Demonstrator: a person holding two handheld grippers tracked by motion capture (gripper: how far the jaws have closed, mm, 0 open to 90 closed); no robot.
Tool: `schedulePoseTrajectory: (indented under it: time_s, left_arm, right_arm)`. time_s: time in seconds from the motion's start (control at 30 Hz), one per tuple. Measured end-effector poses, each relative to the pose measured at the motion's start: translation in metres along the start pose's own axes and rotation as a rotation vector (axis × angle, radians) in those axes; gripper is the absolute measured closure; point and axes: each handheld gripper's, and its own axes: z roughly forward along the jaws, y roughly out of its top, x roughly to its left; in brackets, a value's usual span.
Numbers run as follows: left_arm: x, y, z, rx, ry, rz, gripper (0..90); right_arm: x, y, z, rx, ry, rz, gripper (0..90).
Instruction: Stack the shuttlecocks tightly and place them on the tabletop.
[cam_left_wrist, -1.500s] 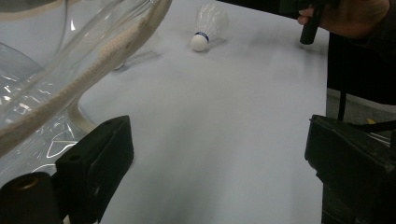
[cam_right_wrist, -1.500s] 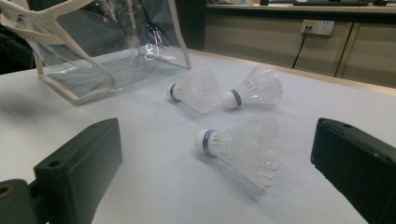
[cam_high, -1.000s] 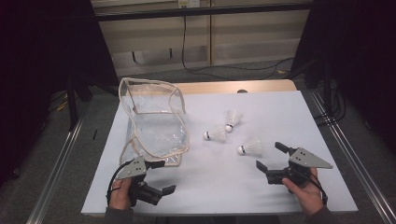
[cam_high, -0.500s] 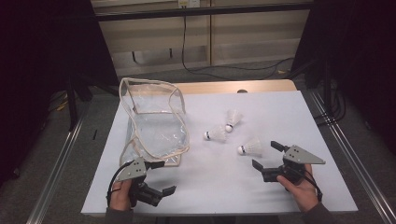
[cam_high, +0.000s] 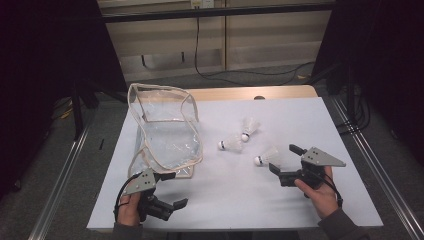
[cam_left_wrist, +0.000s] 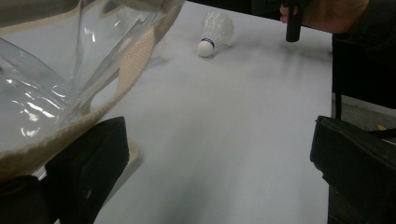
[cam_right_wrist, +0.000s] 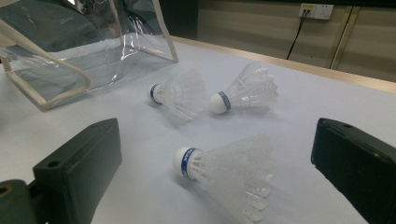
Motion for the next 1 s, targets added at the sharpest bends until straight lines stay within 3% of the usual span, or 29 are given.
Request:
schedulePoseTrajectory:
  time_s: [1.0]
  left_arm:
    - [0.0, -0.001, 0.003, -0.001, -0.016, -0.002, 4.1]
  right_arm:
    - [-0.012, 0.019, 0.02, 0.057, -0.007, 0.011, 2.1]
